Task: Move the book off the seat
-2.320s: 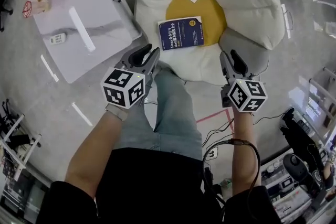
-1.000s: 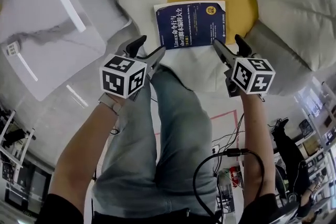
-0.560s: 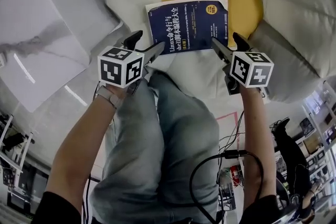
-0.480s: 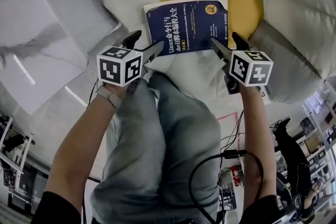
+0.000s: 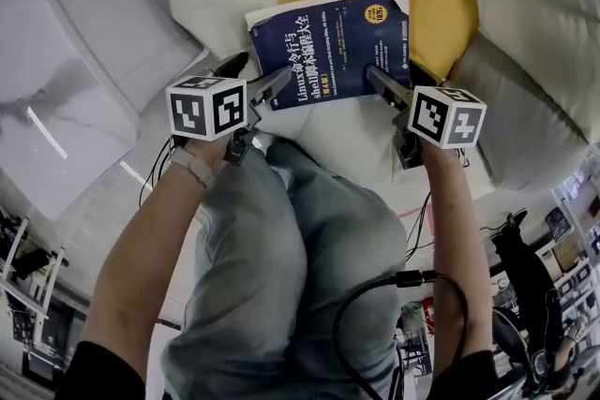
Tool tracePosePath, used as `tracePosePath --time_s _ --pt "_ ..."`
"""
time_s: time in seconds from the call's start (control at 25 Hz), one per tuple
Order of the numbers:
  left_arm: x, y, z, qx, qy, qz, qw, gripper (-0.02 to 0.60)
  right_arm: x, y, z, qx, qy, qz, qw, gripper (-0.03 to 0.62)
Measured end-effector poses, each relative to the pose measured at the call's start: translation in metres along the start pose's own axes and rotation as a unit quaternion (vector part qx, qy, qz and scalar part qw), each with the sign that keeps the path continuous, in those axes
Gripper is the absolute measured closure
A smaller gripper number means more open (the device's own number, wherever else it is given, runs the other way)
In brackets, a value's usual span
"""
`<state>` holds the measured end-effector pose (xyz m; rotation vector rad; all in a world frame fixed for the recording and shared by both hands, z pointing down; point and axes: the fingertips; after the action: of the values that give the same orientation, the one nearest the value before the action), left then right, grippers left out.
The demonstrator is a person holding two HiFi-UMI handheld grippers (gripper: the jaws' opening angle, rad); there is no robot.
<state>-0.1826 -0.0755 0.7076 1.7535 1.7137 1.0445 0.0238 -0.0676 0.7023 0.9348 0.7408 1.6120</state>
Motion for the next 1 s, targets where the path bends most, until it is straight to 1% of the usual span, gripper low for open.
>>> tracePosePath --time_s 0.24,0.48,0.6,0.72,0.84,0.88,1.0 --pt "0.0 0.004 0.002 0.006 -0.001 0.009 0.9999 0.186 0.001 0.006 0.004 -0.036 0.028 0.016 0.999 0.237" --pt "0.001 0.007 0.005 0.001 0.005 0.016 0.9999 0.186 0.002 0.005 0.005 -0.028 0.017 0.028 0.999 0.238" --pt "0.002 0.007 0.013 0.001 0.004 0.019 0.9998 0.186 0.006 0.0 0.002 -0.032 0.018 0.016 0.999 0.238" --pt "-0.002 0.01 0.02 0.005 -0.013 0.021 0.9997 0.186 0.013 -0.005 -0.005 -0.052 0.024 -0.001 0.998 0.241" --pt "-0.007 0.009 0.022 0.001 -0.036 0.029 0.9989 0.187 0.018 -0.01 -0.008 -0.055 0.031 -0.001 0.998 0.258" --pt "-0.008 0.009 0.022 -0.001 -0.038 0.031 0.9988 0.189 0.02 -0.012 -0.008 -0.053 0.034 0.001 0.998 0.267" --pt "-0.009 0.006 0.02 -0.018 -0.027 0.025 0.9991 0.204 0.025 -0.018 -0.01 -0.049 0.051 0.012 0.997 0.294"
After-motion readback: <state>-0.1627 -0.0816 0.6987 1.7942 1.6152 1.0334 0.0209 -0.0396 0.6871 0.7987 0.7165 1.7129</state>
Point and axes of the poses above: the fingertips, and each gripper's own axes: y forward along the fingers, z to its right, x out of its underside, and after that the axes turned 1 degree about y, right-handed
